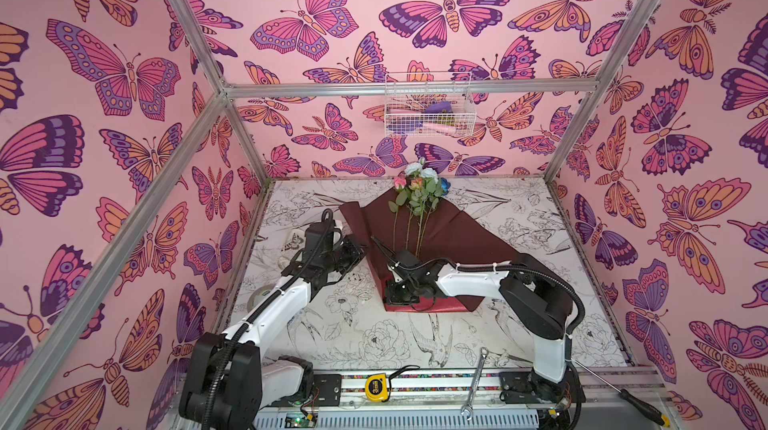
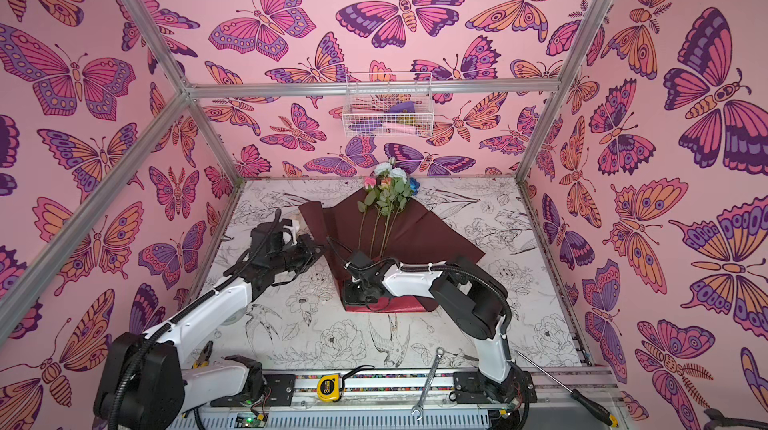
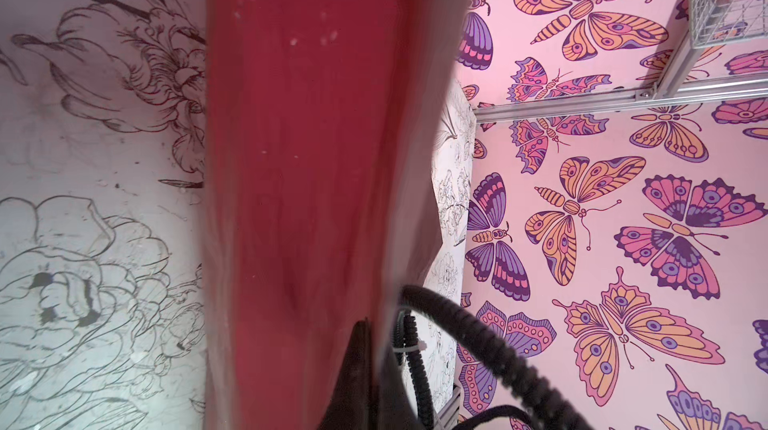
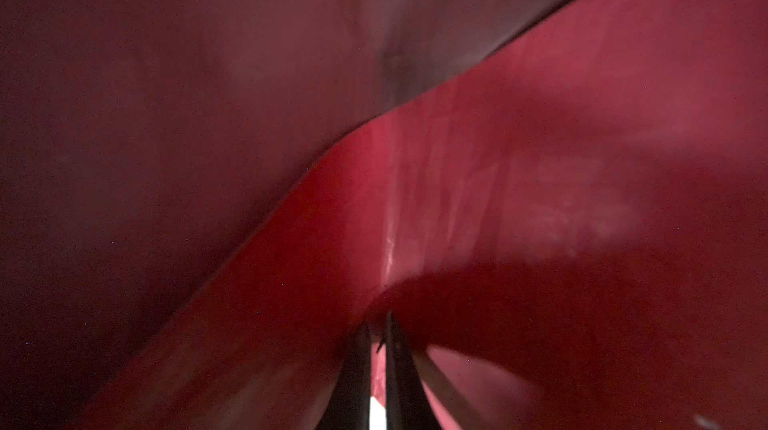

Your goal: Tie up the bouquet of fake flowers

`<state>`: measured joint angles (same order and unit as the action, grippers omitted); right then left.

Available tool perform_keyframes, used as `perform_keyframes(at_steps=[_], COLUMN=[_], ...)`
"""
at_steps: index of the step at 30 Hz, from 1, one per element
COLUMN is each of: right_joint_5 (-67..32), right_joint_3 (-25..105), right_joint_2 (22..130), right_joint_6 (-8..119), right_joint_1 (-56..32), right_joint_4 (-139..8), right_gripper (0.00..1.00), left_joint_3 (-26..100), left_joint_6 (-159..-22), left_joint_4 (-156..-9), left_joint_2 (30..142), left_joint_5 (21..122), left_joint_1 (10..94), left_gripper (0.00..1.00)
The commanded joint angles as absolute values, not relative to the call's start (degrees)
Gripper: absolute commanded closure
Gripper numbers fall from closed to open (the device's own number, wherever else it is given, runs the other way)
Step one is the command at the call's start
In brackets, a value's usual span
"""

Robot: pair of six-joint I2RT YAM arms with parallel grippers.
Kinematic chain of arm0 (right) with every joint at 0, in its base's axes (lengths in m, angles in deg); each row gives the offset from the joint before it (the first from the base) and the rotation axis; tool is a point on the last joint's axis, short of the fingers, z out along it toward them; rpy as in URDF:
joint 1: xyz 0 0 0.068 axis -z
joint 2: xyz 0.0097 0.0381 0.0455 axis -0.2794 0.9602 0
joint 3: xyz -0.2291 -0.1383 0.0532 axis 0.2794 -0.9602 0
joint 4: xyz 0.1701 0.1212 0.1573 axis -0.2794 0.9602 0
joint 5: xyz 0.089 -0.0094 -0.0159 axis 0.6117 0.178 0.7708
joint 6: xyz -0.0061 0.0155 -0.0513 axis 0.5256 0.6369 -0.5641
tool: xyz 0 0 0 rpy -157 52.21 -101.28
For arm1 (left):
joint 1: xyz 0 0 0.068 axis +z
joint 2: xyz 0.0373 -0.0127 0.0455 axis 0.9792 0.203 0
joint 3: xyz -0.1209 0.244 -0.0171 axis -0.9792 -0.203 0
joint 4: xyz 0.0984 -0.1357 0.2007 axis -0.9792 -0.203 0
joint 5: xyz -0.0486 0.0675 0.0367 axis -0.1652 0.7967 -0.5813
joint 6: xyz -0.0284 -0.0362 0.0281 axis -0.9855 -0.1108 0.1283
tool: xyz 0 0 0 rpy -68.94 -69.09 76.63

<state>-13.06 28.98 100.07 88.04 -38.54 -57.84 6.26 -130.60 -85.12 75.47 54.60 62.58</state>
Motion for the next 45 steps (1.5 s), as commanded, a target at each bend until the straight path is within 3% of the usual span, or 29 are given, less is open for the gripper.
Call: perform_keyframes(at_steps=[1, 17, 31, 45], right_joint_5=[-13.9, -28.0, -54.3, -57.4], right_joint_3=[26.4, 22.4, 20.3, 19.6], right_joint_2=[98.8, 85.8, 70.5, 69.3], right_joint_6=[89.4, 86.4, 88.9, 89.3], right_joint_1=[-38.2, -37.9, -37.7, -37.7], right_joint_4=[-58.1, -50.2, -30.3, -28.7], right_gripper=[0.87, 0.83, 0.71, 0.65], left_joint_3=[9.1, 14.0, 19.4, 26.1], left_joint_6=[-130.5, -127.1, -122.7, -121.1], left_joint_4=[-83.2, -82.5, -82.3, -80.5], left_joint_2=[78.7, 86.8, 97.1, 109.2], left_joint_5=[55.6, 54.0, 49.5, 45.1], left_joint_1=[60.5, 55.9, 52.1, 48.2], left_gripper=[1.0, 1.0, 1.0, 1.0])
